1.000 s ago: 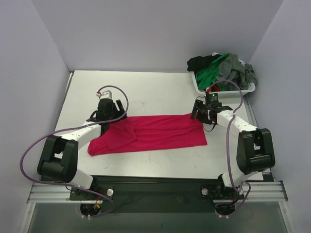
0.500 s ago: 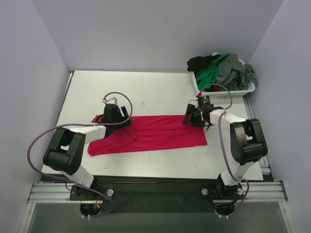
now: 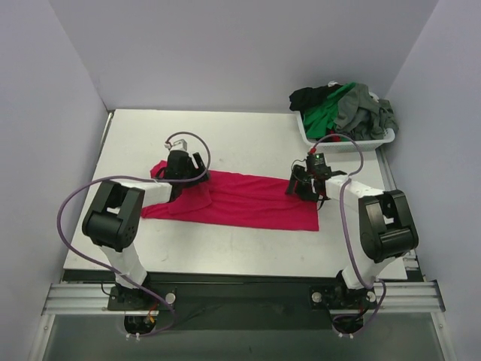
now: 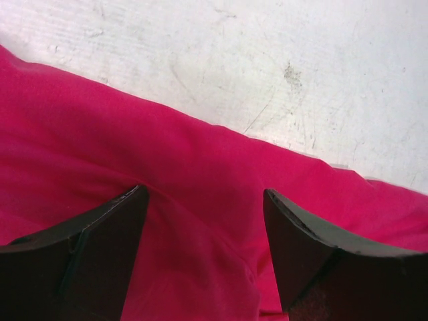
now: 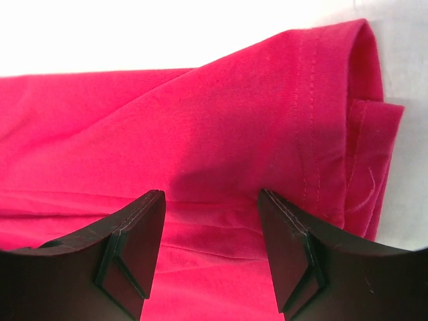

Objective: Fold and stack the t-shirts
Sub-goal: Rotate the tshirt 90 degrees

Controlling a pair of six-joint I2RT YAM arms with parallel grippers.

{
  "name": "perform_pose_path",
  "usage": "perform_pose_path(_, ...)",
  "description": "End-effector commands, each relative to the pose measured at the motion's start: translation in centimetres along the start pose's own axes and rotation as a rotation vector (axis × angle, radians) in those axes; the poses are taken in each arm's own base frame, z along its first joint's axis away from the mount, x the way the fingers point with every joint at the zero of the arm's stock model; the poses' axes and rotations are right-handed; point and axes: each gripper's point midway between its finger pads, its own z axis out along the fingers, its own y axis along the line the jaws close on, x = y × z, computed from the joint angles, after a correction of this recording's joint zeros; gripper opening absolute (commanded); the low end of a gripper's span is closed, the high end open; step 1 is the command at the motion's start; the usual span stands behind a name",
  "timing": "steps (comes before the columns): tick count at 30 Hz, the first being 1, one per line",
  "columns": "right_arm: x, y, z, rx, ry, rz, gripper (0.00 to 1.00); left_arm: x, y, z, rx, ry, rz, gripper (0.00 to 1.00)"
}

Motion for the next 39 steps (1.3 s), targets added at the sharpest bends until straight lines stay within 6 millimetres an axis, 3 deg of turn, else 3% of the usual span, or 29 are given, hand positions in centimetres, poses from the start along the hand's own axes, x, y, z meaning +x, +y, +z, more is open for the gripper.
perform_pose_path(1,4.1,-2.3,-0.8,0.113,0.097,0.010,0.59,2.0,0.7,1.1,-0.027,0.081,0.008,0.81)
perform_pose_path(11,9.3,-1.5,-2.1,0.140,0.132,-0.019,0.59,0.5,0.3,3.4,-0.061,0.103,0.077,0.81)
perform_pose_path(12,9.5,-1.3,-2.3,0.132,0.122,-0.014,0.59,-0.5,0.1,3.7,-0.069,0.082,0.083,0.81)
perform_pose_path(21,13.7,1.1,-3.7,0.088,0.141,-0.061,0.59,0.4,-0.3,4.6,-0.068,0.129,0.122,0.81)
perform_pose_path(22,14.0,0.8,-3.7,0.108,0.126,-0.071,0.59,0.3,-0.4,4.6,-0.070,0.126,0.125,0.81)
perform_pose_path(26,15.7,2.3,-4.7,0.068,0.120,-0.100,0.60,-0.4,-1.1,4.5,-0.058,0.113,0.145,0.81)
perform_pose_path(30,15.8,3.6,-6.1,0.045,0.068,-0.147,0.60,-1.6,-1.8,3.1,-0.074,0.071,0.166,0.81)
perform_pose_path(32,15.2,3.9,-6.9,0.049,0.038,-0.170,0.60,-3.0,-3.0,1.5,-0.063,0.030,0.172,0.81)
perform_pose_path(34,14.6,4.1,-8.3,0.038,0.013,-0.200,0.60,-3.1,-2.5,-0.1,-0.095,0.033,0.178,0.81)
perform_pose_path(35,13.6,4.4,-9.1,0.024,-0.030,-0.199,0.60,-4.4,-3.2,-1.6,-0.085,-0.006,0.174,0.81)
perform_pose_path(39,12.1,3.8,-11.1,0.020,-0.104,-0.214,0.62,-5.6,-2.9,-5.1,-0.100,-0.054,0.177,0.82)
